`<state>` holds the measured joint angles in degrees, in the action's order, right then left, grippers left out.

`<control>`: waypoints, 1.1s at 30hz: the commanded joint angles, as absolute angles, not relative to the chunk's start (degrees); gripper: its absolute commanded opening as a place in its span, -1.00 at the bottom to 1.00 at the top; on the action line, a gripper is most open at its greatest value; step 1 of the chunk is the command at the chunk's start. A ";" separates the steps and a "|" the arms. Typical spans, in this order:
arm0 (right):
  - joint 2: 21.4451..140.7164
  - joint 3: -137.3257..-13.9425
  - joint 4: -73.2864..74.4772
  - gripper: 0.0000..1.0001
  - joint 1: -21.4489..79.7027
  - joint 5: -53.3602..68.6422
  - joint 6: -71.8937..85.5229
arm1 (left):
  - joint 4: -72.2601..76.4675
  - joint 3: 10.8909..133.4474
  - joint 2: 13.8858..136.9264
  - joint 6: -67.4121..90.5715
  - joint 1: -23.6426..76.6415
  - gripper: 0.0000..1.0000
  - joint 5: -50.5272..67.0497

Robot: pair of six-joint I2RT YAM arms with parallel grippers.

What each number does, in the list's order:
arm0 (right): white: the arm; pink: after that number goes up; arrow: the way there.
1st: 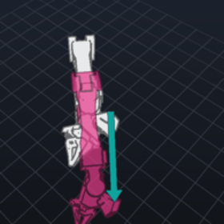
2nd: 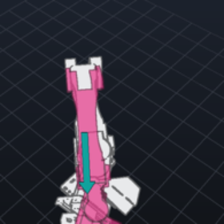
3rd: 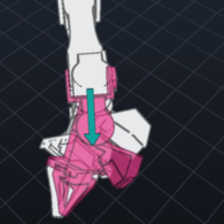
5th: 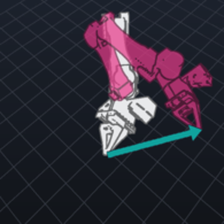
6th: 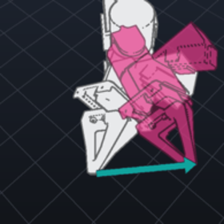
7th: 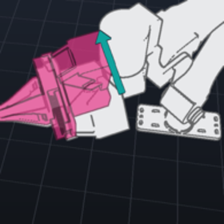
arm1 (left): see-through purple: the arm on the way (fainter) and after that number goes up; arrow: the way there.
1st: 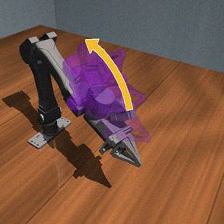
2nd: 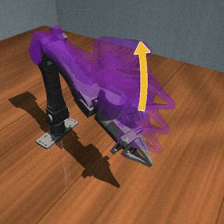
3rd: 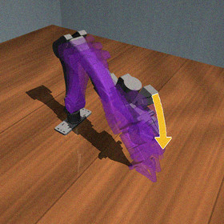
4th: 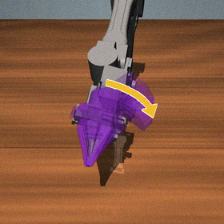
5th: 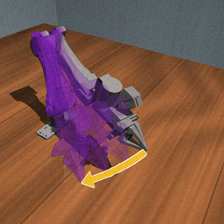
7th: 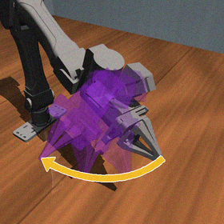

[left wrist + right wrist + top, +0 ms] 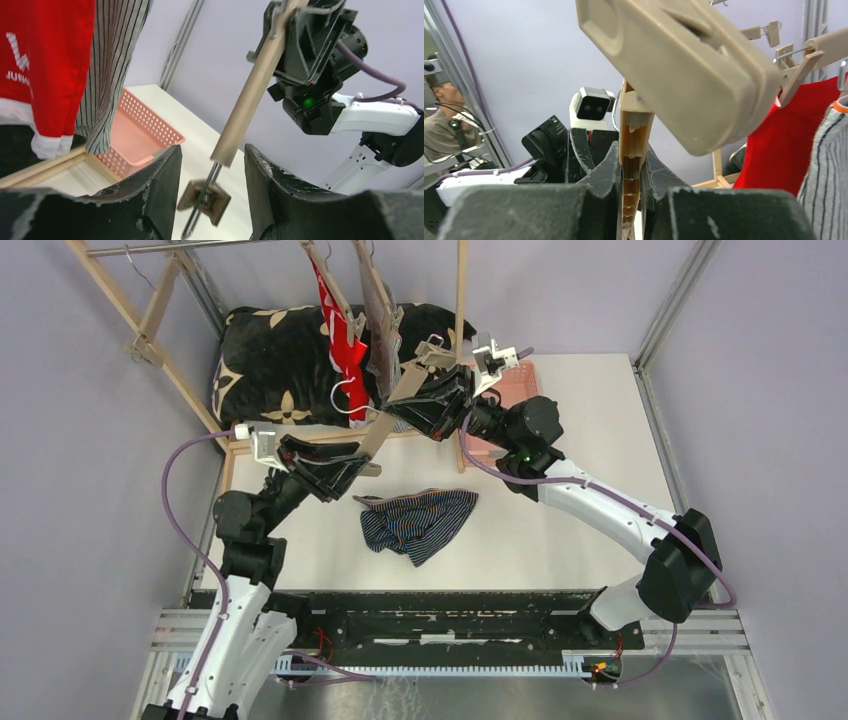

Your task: Remove the underwear clipped to the hanger

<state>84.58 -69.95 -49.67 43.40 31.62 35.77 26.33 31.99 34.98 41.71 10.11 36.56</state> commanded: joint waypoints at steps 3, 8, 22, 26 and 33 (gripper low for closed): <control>85.78 -74.02 -55.44 -0.98 43.76 34.63 40.44 | 30.80 36.30 37.31 41.14 10.33 0.09 39.87; 86.86 -74.75 -56.30 -0.98 43.79 35.15 42.00 | 34.87 36.47 39.73 43.42 10.30 -0.23 43.59; 86.84 -72.83 -53.23 -0.32 43.92 34.77 39.43 | 32.95 37.26 35.89 42.84 10.38 -0.95 43.12; 83.20 -69.55 -44.84 0.51 43.99 32.95 31.68 | 19.37 41.59 31.85 36.94 10.35 -0.95 38.97; 74.65 -61.36 -31.35 1.00 44.09 25.03 19.84 | -10.45 53.41 27.30 25.40 10.35 -0.95 27.76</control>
